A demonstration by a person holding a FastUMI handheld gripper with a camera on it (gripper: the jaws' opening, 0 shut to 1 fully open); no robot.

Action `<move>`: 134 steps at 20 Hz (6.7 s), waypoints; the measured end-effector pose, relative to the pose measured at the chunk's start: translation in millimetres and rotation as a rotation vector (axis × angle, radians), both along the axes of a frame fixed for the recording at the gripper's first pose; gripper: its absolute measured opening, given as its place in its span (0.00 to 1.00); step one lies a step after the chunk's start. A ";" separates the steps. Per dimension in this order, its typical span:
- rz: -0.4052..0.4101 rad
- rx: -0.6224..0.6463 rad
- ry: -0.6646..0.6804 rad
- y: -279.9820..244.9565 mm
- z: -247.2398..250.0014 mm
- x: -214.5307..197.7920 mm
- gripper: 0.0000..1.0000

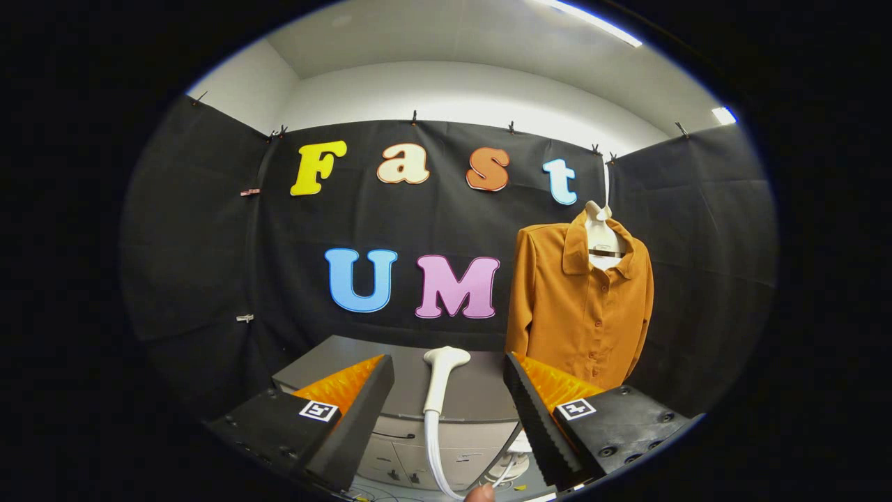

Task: Iron the clothes twice with a garment steamer, once on the left side and once on the right side.

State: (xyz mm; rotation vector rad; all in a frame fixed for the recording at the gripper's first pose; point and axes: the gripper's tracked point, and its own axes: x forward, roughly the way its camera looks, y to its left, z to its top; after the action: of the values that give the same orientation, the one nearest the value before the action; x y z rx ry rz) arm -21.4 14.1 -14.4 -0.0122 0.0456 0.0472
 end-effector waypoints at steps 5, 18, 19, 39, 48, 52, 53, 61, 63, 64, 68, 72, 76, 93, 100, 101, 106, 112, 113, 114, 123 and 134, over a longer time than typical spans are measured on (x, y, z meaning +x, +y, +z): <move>0.039 0.028 0.153 12.2 -45.5 31.9 0.98; 0.005 -0.008 0.494 31.4 -183.3 177.5 0.98; 0.000 -0.018 0.517 33.0 -193.1 183.6 0.98; -0.032 0.067 0.444 38.5 -218.6 196.2 0.27; -0.037 0.071 0.146 -13.2 -96.2 129.0 0.27; -0.054 0.055 -0.010 -55.9 -41.6 101.4 0.27; -0.058 0.057 -0.045 -67.1 -31.3 96.0 0.27; -0.026 0.051 -0.125 -142.4 -22.3 90.2 0.27; -0.038 0.063 -0.112 -163.5 -33.6 94.1 0.27; -0.044 0.074 -0.106 -172.5 -39.8 97.3 0.27; -0.122 0.095 -0.127 -216.8 -60.1 106.7 0.27; -0.140 0.086 -0.112 -237.0 -84.1 118.2 0.27; -0.106 0.086 -0.078 -240.9 -94.4 139.9 0.27; -0.145 0.052 0.142 -253.4 -221.6 143.5 0.27; -0.161 0.051 0.274 -251.8 -290.5 117.2 0.27; -0.162 0.052 0.298 -251.4 -301.6 112.3 0.27; -0.167 0.064 0.414 -254.6 -347.0 83.5 0.27; -0.173 0.118 0.420 -258.6 -343.0 41.2 0.27; -0.168 0.123 0.406 -258.3 -334.9 35.0 0.27; -0.166 0.122 0.390 -258.0 -324.5 29.6 0.27; -0.184 0.076 0.111 -279.7 -171.0 19.7 0.27; -0.175 0.060 -0.168 -293.8 -11.8 42.9 0.27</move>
State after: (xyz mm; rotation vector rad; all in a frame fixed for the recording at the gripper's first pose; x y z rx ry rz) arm 21.5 -279.7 -26.2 0.0480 -0.1231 -0.1279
